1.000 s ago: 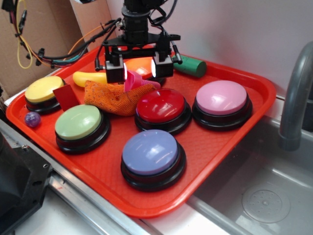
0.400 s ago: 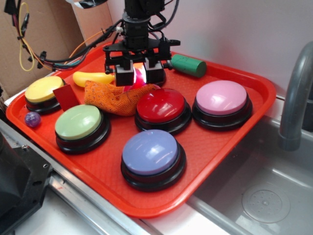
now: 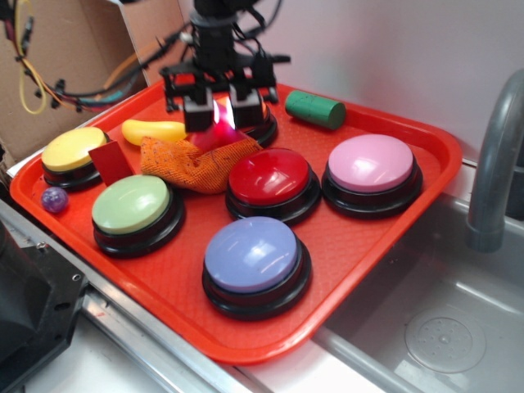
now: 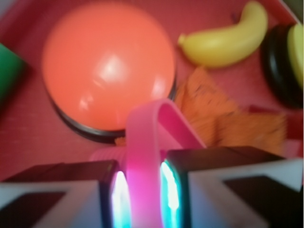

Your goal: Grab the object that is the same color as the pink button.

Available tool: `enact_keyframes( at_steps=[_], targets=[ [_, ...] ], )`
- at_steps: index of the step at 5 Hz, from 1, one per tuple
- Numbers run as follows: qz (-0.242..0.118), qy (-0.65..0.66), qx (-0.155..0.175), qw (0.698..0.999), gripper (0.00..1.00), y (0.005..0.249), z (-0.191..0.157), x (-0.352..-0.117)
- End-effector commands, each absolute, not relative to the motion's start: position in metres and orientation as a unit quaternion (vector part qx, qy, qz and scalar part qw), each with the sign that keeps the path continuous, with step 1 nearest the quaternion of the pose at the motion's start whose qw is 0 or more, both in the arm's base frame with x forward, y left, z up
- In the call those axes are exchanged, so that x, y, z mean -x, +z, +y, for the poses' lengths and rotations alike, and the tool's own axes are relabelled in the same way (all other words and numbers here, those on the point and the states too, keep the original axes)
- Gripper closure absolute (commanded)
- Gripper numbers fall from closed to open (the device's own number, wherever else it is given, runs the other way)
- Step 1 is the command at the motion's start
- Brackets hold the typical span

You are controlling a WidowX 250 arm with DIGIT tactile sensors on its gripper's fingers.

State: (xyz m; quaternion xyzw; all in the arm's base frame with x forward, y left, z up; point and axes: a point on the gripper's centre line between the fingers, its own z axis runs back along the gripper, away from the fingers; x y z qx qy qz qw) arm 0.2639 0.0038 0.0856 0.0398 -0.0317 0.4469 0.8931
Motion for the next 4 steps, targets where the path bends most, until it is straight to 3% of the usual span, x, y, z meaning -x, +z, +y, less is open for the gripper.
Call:
enact_keyframes(
  at_steps=[1, 2, 4],
  targets=[
    [-0.083, 0.306, 0.003, 0.948, 1.00, 0.158, 0.039, -0.252],
    [-0.085, 0.199, -0.007, 0.976, 1.00, 0.171, 0.048, -0.238],
    [-0.103, 0.129, -0.053, 0.985, 1.00, 0.169, 0.047, -0.210]
  ],
)
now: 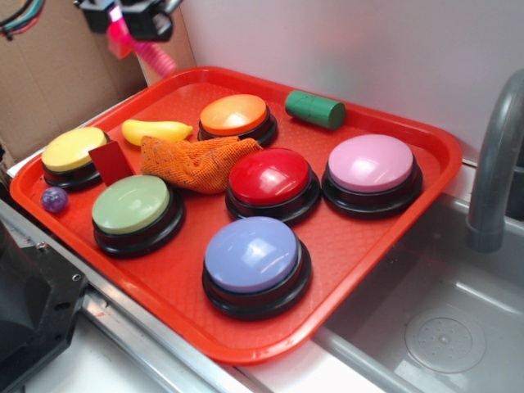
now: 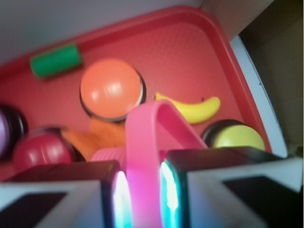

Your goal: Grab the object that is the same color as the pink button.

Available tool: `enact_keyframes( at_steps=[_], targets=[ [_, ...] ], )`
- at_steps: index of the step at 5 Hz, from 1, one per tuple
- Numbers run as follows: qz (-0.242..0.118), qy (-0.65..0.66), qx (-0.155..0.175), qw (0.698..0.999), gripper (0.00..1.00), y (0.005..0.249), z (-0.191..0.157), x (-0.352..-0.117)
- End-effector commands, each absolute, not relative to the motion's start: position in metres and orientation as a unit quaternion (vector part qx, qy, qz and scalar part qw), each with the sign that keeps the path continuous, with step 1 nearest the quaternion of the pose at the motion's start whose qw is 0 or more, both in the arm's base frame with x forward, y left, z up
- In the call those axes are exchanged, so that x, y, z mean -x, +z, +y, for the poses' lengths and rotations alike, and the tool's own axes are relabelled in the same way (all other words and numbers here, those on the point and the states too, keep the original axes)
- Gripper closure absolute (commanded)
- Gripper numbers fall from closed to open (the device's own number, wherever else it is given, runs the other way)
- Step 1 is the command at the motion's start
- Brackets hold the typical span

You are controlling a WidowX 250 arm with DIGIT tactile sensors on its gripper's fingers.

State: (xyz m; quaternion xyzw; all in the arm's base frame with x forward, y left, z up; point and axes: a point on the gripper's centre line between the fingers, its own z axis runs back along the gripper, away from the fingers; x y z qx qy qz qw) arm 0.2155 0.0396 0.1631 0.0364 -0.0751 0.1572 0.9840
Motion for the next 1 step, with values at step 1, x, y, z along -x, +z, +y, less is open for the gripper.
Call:
enact_keyframes(
  at_steps=[1],
  targets=[
    [-0.088, 0.141, -0.046, 0.985, 1.00, 0.1630, 0.0470, -0.2065]
  ],
)
